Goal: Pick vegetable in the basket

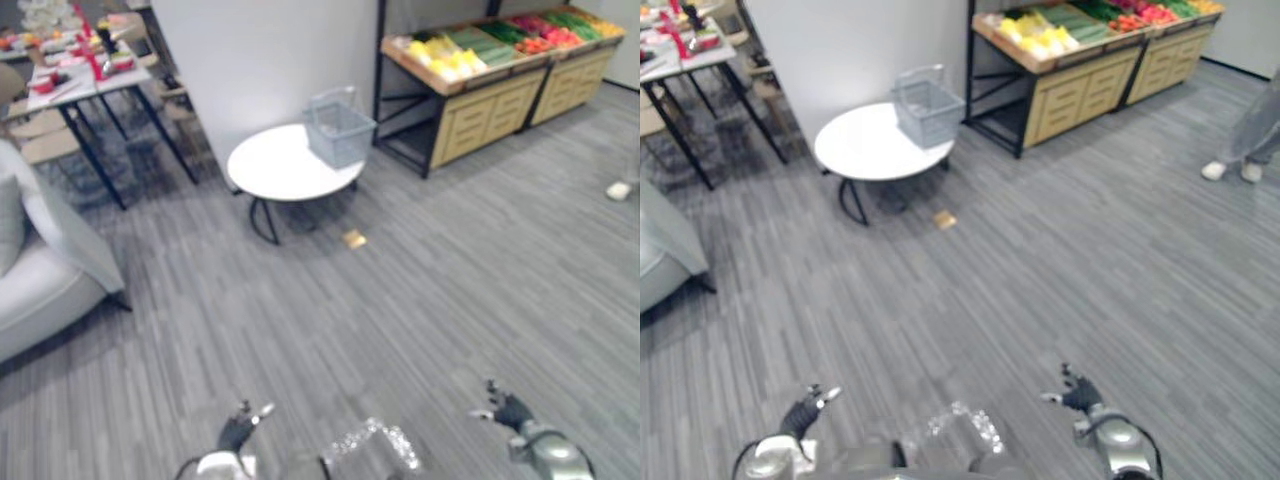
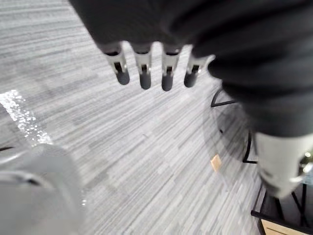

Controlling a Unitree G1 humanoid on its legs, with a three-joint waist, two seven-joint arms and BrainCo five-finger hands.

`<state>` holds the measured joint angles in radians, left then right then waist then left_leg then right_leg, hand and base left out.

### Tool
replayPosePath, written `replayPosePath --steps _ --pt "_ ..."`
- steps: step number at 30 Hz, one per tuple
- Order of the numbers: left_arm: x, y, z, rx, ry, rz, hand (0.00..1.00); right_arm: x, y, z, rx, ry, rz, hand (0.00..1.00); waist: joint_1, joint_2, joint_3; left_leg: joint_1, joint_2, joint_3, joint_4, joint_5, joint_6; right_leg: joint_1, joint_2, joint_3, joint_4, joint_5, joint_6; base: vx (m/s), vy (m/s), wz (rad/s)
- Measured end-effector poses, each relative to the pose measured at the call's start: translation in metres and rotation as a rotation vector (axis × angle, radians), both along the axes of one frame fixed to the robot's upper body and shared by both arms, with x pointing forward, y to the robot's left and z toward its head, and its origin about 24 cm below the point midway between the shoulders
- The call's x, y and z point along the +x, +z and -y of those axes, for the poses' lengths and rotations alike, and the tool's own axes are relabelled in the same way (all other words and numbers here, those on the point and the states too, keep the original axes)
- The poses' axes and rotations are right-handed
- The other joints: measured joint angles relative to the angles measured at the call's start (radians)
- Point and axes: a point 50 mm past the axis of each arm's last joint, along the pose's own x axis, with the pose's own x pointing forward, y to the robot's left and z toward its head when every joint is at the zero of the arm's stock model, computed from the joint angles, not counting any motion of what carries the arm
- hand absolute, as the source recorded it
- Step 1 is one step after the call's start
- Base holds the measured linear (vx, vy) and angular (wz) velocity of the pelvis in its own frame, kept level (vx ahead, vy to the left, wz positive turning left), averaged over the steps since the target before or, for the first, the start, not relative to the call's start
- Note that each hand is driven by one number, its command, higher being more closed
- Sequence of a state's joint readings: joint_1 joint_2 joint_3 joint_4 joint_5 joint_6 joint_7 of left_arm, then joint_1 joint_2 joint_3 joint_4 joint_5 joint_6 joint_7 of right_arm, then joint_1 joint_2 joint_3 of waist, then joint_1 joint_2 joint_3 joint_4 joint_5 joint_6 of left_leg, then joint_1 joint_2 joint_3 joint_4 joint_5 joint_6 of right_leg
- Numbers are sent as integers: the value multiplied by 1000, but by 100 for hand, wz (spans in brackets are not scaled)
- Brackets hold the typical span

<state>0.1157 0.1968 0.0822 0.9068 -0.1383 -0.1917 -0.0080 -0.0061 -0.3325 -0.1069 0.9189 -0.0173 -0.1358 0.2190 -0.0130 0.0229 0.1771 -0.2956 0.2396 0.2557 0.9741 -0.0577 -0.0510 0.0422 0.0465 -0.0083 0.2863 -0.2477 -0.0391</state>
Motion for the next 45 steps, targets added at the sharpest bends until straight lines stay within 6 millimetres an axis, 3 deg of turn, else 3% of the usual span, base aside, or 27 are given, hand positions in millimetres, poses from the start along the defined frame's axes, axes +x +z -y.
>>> replayPosePath --steps 2,4,6,8,9,10,11,12,13,14,16,19,20,23,26,27,28,29,30,31,33,35,38,42,43,44,45 --pt "-6 -3 4 -18 2 -19 0 1 1 2 -13 -6 9 0 -1 8 10 -2 -40 12 -88 -112 -16 35 -13 31 10 -25 -6 201 2 -46" --pt "-9 -3 2 -15 10 -21 0 2 2 1 -20 7 14 0 -1 13 13 0 -76 55 -313 -125 -28 61 -17 50 13 -49 -6 220 31 -34" --pt "-17 -5 5 -18 27 -24 0 3 3 2 -23 28 26 0 3 31 10 2 -99 128 -631 -36 -24 90 7 61 9 -88 -1 259 67 -21" --pt "-24 -7 8 -28 39 -39 0 4 4 1 -28 42 40 0 23 44 10 -1 -93 146 -716 -4 -5 120 29 80 12 -124 -6 353 152 -38" --pt "-30 -8 7 -32 50 -53 0 5 4 -2 -34 60 39 0 43 27 4 2 -104 139 -722 48 35 140 19 102 20 -162 -7 446 197 -55" --pt "-34 -9 6 -30 56 -66 0 6 3 -6 -34 74 38 0 58 -8 -19 1 -126 151 -699 72 56 138 -14 114 21 -189 -9 527 215 -57" --pt "-37 -9 4 -26 57 -74 0 8 2 -10 -36 86 45 0 63 -33 -52 5 -158 161 -696 68 54 140 -51 105 62 -197 35 594 165 -61" --pt "-38 -9 1 -27 72 -73 0 23 8 -14 -40 102 87 0 73 -63 -33 29 -180 183 -680 41 135 40 -90 38 315 -184 101 677 195 -35" --pt "-37 -9 1 -26 75 -72 0 29 11 -17 -40 113 104 0 63 -72 -32 43 -192 181 -673 14 160 -22 -124 -5 464 -129 154 668 195 -9" --pt "-34 -8 -1 -22 67 -68 0 37 15 -20 -53 130 123 0 48 -84 -30 83 -209 172 -671 -27 161 -98 -181 -60 649 -24 138 630 230 12" --pt "-31 -7 -1 -16 54 -62 0 59 29 -21 -93 151 195 0 52 -70 -19 201 -211 162 -679 -92 145 -162 -246 -133 786 -40 84 521 162 -2" --pt "-15 1 -5 6 22 -7 0 83 52 -21 -149 189 295 0 46 -32 -12 320 -184 111 -732 -136 135 -238 -227 -206 601 -51 77 458 57 38" --pt "-3 9 -10 28 7 39 0 94 68 -21 -167 199 365 0 45 -24 -6 340 -172 77 -748 -149 125 -284 -199 -211 417 -29 101 444 -32 82" --pt "13 17 -22 53 2 53 0 121 103 -16 -211 192 475 0 46 -53 8 394 -175 -6 -737 -194 74 -316 -173 -167 -99 145 171 504 -96 92" --pt "-2 15 -31 58 56 17 0 146 132 -14 -251 197 547 0 51 -92 11 462 -177 -58 -655 -315 -1 -308 -174 -117 -140 179 135 640 -264 87" --pt "-12 10 -27 40 70 -9 0 157 154 -6 -297 206 594 0 62 -72 10 485 -149 -77 -615 -368 -24 -314 -152 -112 -71 289 96 707 -346 59" --pt "-20 6 -24 26 74 -34 0 161 163 -2 -318 213 612 0 74 -48 4 495 -138 -79 -583 -374 -32 -322 -143 -123 -30 293 92 704 -313 39" --pt "-29 0 -17 -11 78 -58 0 169 181 2 -360 229 646 0 83 -4 11 416 -81 -82 -381 -344 -35 -313 -129 -148 10 284 79 620 -296 17" --pt "-44 -7 -6 -68 110 -90 0 176 194 1 -382 258 672 0 91 45 10 313 -16 -84 -165 -224 9 -274 -92 -163 -11 255 52 602 -277 11" --pt "-50 -11 -1 -86 119 -112 0 179 198 -1 -382 267 681 0 100 60 12 264 9 -88 -79 -121 28 -243 -77 -161 -34 246 41 543 -242 -5" --pt "-60 -17 8 -126 119 -149 0 182 198 -11 -401 318 673 0 118 55 28 177 25 -97 39 -140 18 -119 -68 -159 -112 219 14 547 -170 -1" --pt "-58 -16 9 -136 111 -140 0 191 203 -20 -435 358 679 0 135 34 40 150 -12 -18 -86 -201 21 -12 -82 -160 -172 189 7 551 -157 -6" --pt "-49 -15 9 -137 101 -118 0 207 230 -28 -508 380 746 0 129 24 47 109 -81 139 -445 -183 24 61 -91 -182 -232 174 21 466 -58 14" --pt "-55 -19 14 -143 89 -143 0 218 254 -40 -589 422 793 0 136 32 51 112 -147 312 -847 39 19 173 -74 -217 -237 71 73 494 46 17" --pt "-57 -20 16 -149 92 -149 0 220 257 -42 -613 428 803 0 146 47 48 123 -132 308 -858 94 64 177 -66 -208 -193 13 81 548 127 -7" --pt "-57 -20 16 -149 92 -150 0 220 257 -42 -615 428 804 0 149 44 48 125 -132 310 -855 101 74 177 -68 -206 -185 6 80 440 128 -4" --pt "-58 -22 17 -138 72 -176 0 222 253 -47 -653 450 787 0 165 -18 49 121 -167 319 -793 37 171 99 -144 -216 53 -93 110 331 109 5"
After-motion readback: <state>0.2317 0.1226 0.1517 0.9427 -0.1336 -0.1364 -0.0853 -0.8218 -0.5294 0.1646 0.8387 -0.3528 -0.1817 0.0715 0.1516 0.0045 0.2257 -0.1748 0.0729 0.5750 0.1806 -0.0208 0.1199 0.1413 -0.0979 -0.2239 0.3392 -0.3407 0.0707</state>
